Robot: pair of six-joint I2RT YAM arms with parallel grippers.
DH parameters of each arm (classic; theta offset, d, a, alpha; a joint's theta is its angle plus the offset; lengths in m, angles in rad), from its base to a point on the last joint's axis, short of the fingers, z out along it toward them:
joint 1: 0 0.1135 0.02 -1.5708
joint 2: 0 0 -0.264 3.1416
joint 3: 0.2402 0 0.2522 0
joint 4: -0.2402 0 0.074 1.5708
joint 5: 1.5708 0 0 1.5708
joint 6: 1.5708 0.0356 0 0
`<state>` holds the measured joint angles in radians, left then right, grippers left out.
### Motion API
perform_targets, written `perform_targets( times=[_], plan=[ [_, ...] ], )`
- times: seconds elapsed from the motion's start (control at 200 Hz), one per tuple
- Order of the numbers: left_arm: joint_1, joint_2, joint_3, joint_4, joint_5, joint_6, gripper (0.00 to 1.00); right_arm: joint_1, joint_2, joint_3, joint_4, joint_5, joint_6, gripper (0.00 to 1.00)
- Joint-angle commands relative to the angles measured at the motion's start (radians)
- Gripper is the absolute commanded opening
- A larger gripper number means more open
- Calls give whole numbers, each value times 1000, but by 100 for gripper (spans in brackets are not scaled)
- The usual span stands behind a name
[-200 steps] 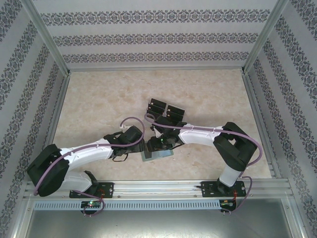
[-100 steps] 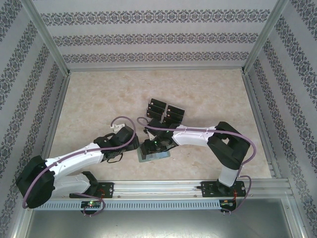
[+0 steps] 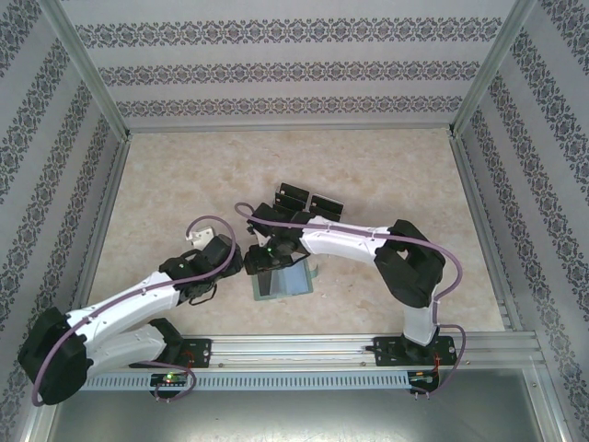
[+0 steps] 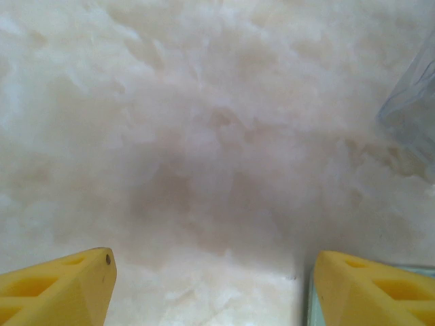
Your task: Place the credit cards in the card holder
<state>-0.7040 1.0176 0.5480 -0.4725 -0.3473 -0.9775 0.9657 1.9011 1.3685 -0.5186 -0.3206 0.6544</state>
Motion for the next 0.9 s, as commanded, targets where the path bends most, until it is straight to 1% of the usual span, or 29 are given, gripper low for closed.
perform_targets(
  times=[0.0, 0.075, 0.165, 0.27, 0.405, 0.535, 0.644, 0.754, 0.894],
  plan=[
    [-8, -14, -13, -42, 39, 0, 77, -2, -20, 137, 42, -3, -37, 45],
    [-8, -15, -13, -46, 42, 7, 77, -14, -48, 158, 27, 1, -47, 46],
    [-8, -16, -10, -40, 49, 22, 77, -32, -101, 140, 16, 18, -54, 47],
    [-8, -10, -5, -12, 76, 61, 77, -65, -181, 66, 13, 47, -58, 47],
    [-8, 45, 31, 23, 130, 123, 77, -154, -277, -50, -2, 105, -89, 47],
    [-12, 131, 75, 52, 183, 163, 77, -252, -311, -78, -94, 212, -213, 47],
    [-27, 192, 101, 69, 197, 172, 77, -309, -303, -60, -175, 294, -365, 44],
    [-40, 224, 108, 79, 197, 168, 77, -340, -278, -41, -222, 311, -487, 42],
    [-43, 233, 101, 86, 195, 160, 77, -340, -226, -19, -265, 331, -587, 38]
  ],
)
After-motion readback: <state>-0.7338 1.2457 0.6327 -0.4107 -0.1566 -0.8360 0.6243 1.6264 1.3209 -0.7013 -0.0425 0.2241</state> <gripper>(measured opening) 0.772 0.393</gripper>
